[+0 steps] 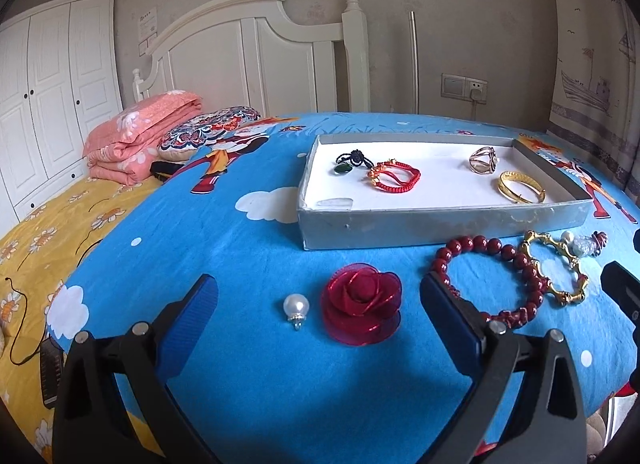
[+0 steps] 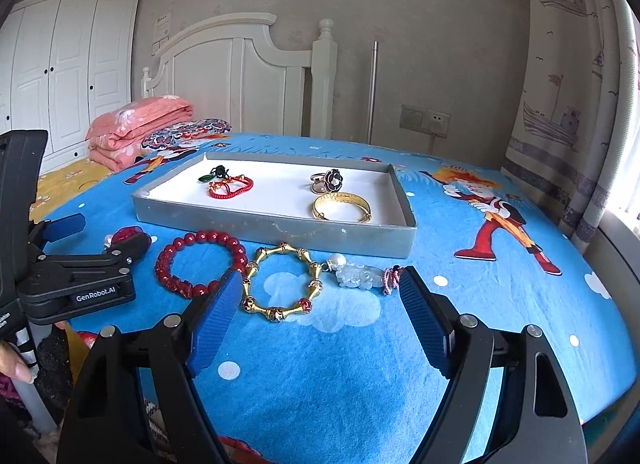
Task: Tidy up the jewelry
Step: 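Move the left tool to the red rose brooch while the right tool reaches the red bead bracelet, then grasp the red rose brooch with the left tool while the right tool grasps the red bead bracelet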
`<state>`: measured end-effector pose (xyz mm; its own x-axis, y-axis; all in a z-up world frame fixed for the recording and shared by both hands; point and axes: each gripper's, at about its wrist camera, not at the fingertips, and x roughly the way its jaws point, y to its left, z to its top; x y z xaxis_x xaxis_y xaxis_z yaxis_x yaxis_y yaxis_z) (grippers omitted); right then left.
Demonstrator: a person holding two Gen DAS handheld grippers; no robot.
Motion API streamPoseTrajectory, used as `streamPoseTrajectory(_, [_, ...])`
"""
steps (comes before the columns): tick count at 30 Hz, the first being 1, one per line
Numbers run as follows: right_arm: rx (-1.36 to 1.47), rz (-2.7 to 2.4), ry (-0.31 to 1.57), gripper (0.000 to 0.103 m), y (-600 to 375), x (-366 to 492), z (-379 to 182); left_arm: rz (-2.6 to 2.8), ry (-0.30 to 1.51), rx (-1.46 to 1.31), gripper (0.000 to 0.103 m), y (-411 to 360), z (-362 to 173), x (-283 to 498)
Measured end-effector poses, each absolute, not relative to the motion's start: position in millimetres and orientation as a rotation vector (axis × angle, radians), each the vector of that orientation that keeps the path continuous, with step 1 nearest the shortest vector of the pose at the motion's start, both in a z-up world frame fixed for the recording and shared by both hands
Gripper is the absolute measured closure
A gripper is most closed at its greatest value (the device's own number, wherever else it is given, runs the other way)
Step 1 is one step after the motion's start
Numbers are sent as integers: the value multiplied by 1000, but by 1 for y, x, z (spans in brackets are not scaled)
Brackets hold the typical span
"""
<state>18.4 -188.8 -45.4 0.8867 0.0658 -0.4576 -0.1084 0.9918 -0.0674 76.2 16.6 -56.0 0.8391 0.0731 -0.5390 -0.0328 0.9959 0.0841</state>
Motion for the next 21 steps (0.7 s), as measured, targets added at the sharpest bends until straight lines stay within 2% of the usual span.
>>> streamPoseTrajectory(1, [-96,100,470,29,-185,20,-45,55,583,67,8,17,-59,80])
streamPoseTrajectory(2, [-101,114,468,30,-180,21,-45,56,588,63,17,17,-60,81])
streamPoseTrajectory(3, [-108,131,468,32,-175,22,-45,57,590,58,18,19,-61,82])
streamPoseTrajectory(4, [-115,151,469,34,-170,24,-45,58,589,51,25,21,-61,82])
streamPoseTrajectory(5, [-120,169,472,36,-165,25,-45,64,589,46,38,25,-62,81])
streamPoseTrajectory(7, [-130,199,480,37,-154,28,-46,52,603,29,54,32,-64,81])
streamPoseTrajectory(8, [-132,214,482,38,-149,30,-46,58,601,20,59,37,-63,79])
streamPoseTrajectory(9, [-133,226,486,39,-145,31,-46,67,593,15,59,42,-62,78])
streamPoseTrajectory(10, [-130,238,492,39,-141,34,-46,76,582,15,65,47,-60,75])
streamPoseTrajectory(16, [-143,286,549,42,-115,46,-51,159,516,29,65,67,-47,60])
streamPoseTrajectory(21, [-156,287,589,51,-95,59,-53,182,504,22,65,76,-44,54])
